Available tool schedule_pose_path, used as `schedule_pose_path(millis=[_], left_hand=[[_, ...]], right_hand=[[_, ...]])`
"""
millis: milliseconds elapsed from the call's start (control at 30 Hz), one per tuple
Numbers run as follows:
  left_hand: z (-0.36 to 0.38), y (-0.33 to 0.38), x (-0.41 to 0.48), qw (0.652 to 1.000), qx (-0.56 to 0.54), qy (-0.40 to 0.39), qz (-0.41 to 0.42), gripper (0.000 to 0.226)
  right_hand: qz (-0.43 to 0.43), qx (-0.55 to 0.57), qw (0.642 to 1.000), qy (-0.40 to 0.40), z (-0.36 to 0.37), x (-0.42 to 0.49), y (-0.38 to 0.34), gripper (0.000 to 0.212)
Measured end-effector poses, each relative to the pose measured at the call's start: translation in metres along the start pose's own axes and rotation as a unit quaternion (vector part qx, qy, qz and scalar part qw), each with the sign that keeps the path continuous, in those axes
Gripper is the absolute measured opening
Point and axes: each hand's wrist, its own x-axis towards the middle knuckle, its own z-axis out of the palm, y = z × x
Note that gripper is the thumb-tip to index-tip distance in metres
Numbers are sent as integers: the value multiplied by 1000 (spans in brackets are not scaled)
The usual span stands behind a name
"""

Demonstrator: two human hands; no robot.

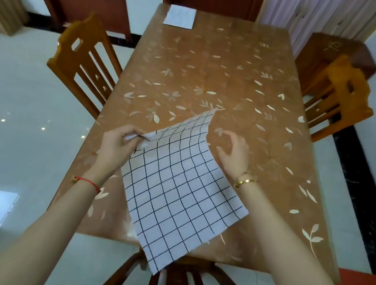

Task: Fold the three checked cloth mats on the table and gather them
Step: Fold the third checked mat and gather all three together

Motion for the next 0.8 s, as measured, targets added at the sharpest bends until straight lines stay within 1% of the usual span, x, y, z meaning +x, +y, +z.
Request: schedule_pose_path(millis=[100, 200, 267, 300, 433, 500, 567, 667, 800], left_hand=[[-18, 22, 9, 998, 4, -8, 58, 8], [-34, 39, 18, 997, -10, -28, 77, 6], [-41, 48, 21, 995, -18, -28, 93, 7], [-45, 52, 22, 994, -19, -23, 102, 7], [-57, 70, 20, 994, -27, -5, 110, 7], [-63, 78, 17, 993, -24, 4, 115, 8], [-70, 85, 17, 992, -19, 18, 125, 8], [-84, 97, 14, 991, -30, 48, 123, 13], [-101, 113, 12, 989, -56, 73, 113, 18]], right_hand=[[-48, -18, 998, 22, -9, 12, -23, 60], [-81, -70, 993, 54, -20, 22, -33, 66], [-65, -98, 992, 53, -27, 28, -33, 60], [-60, -104, 991, 51, -31, 29, -32, 53], [-76, -82, 991, 78, -50, 25, -32, 4], [-78, -89, 990, 77, -64, 19, -36, 12], [-87, -99, 987, 90, -82, 13, -43, 13], [-103, -31, 990, 88, -110, -1, -50, 20], [-142, 15, 988, 51, -158, -20, -64, 16]])
